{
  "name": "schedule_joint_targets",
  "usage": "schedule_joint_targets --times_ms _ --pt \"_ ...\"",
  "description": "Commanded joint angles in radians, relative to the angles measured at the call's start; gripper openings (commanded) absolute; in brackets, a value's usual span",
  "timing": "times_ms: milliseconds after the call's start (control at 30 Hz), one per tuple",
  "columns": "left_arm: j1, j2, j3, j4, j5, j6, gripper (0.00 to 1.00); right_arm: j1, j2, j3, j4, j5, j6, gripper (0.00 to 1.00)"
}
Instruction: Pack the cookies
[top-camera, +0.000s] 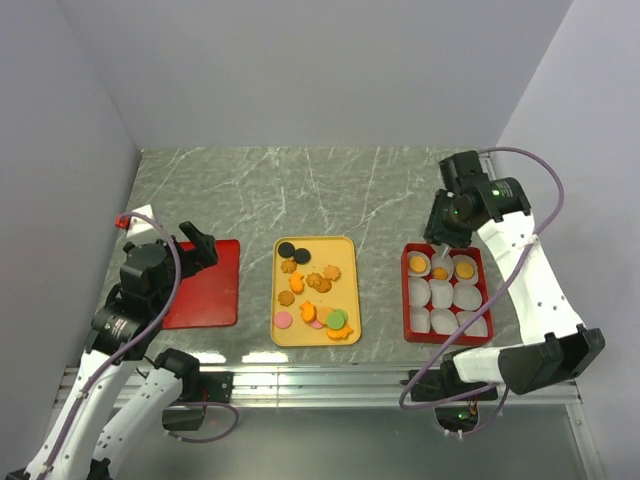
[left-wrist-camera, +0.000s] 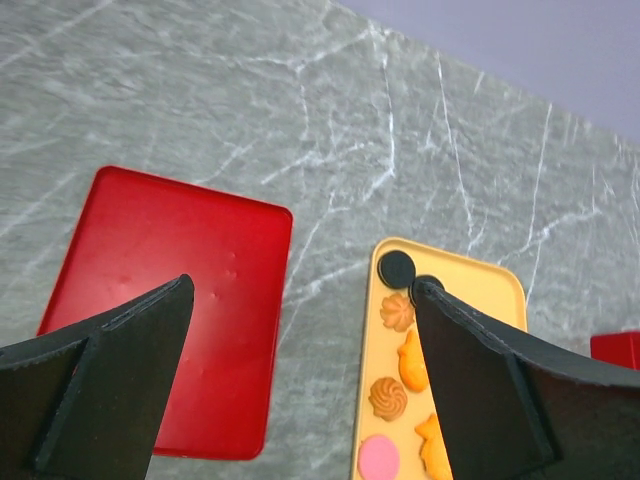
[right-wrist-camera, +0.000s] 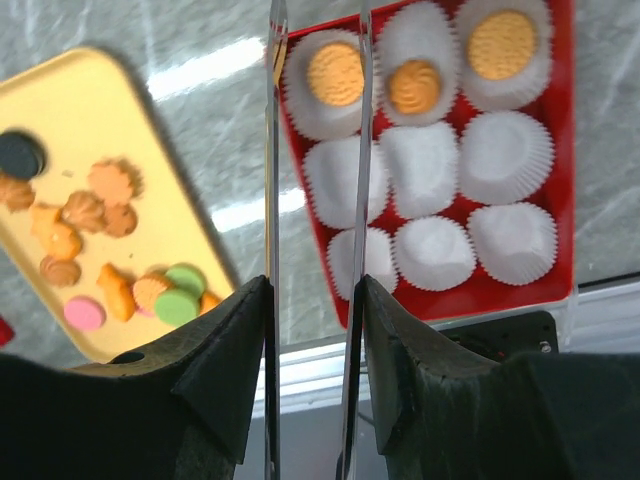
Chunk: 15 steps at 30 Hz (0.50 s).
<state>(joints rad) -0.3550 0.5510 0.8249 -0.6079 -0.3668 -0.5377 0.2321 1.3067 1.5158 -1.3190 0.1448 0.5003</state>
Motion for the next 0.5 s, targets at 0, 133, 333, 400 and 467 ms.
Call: schedule_joint_targets --times_ms 0,133,333,400,467 --pt "-0.002 -0.025 -0.019 0.019 -0.069 -0.005 0.99 0.108 0.029 0.090 -0.034 -0.025 0.035 0.49" --pt "-0.004 -0.051 -0.035 0.036 -0.049 0.011 0.99 0.254 0.081 0.142 -0.054 -0.042 0.096 0.49" --pt "-0.001 -0.052 -0.033 0.028 -0.055 0.016 0.99 0.397 0.132 0.116 -0.003 -0.094 0.135 0.49" --pt "-0.002 -0.052 -0.032 0.031 -0.047 0.019 1.00 0.453 0.153 0.135 0.003 -0.094 0.142 0.49" --pt "-0.002 -0.052 -0.032 0.028 -0.050 0.018 0.99 0.486 0.189 0.150 0.006 -0.094 0.147 0.49"
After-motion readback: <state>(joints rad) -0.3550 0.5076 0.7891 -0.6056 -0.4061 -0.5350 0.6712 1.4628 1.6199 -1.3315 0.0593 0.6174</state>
